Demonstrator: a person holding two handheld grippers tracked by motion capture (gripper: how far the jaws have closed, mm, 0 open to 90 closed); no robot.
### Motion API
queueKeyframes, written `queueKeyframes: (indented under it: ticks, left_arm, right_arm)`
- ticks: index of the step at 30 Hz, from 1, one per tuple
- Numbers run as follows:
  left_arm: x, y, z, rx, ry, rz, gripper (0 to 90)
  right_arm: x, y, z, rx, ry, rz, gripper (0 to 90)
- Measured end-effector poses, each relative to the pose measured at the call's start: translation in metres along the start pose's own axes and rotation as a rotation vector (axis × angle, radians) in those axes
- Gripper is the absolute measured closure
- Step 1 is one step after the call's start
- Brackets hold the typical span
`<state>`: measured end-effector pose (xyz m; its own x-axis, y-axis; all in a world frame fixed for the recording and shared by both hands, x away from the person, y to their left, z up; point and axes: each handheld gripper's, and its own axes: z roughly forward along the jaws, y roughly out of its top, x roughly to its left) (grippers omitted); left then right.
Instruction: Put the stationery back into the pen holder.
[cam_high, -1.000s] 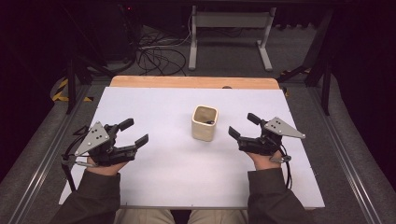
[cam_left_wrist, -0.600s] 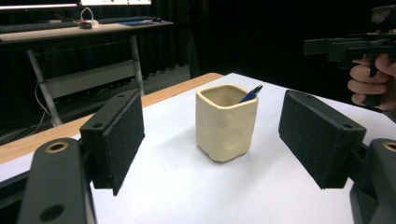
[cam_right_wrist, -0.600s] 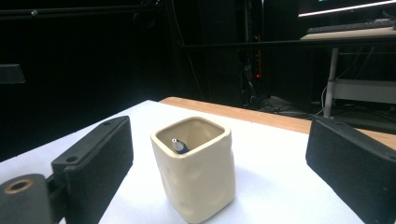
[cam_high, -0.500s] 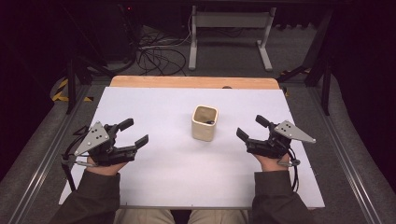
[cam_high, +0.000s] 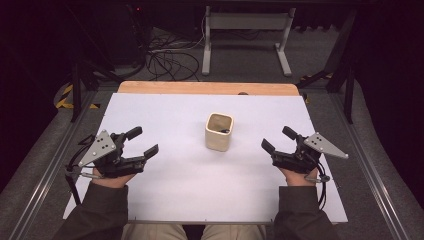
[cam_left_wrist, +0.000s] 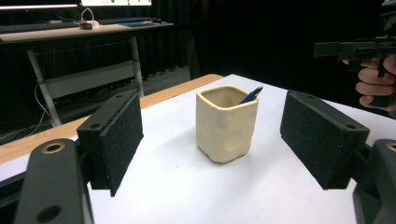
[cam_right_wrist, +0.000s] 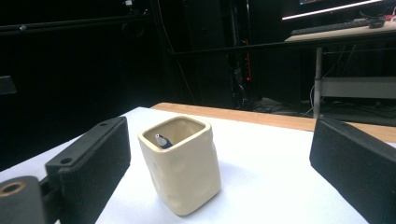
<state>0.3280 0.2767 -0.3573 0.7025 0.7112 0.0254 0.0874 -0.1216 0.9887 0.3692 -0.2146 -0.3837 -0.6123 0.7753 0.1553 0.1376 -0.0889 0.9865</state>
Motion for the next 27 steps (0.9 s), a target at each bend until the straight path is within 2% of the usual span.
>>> queueKeyframes:
  ticks: [12,27]
  left_arm:
    - [0.001,0.0,-0.001,0.002,0.008,-0.002,21.4]
    - [0.003,-0.001,-0.002,0.004,0.015,-0.004,21.0]
  right_arm:
    - [-0.01,-0.001,-0.014,-0.03,-0.027,0.019,5.6]
    - [-0.01,-0.001,-0.013,-0.029,-0.025,0.013,5.4]
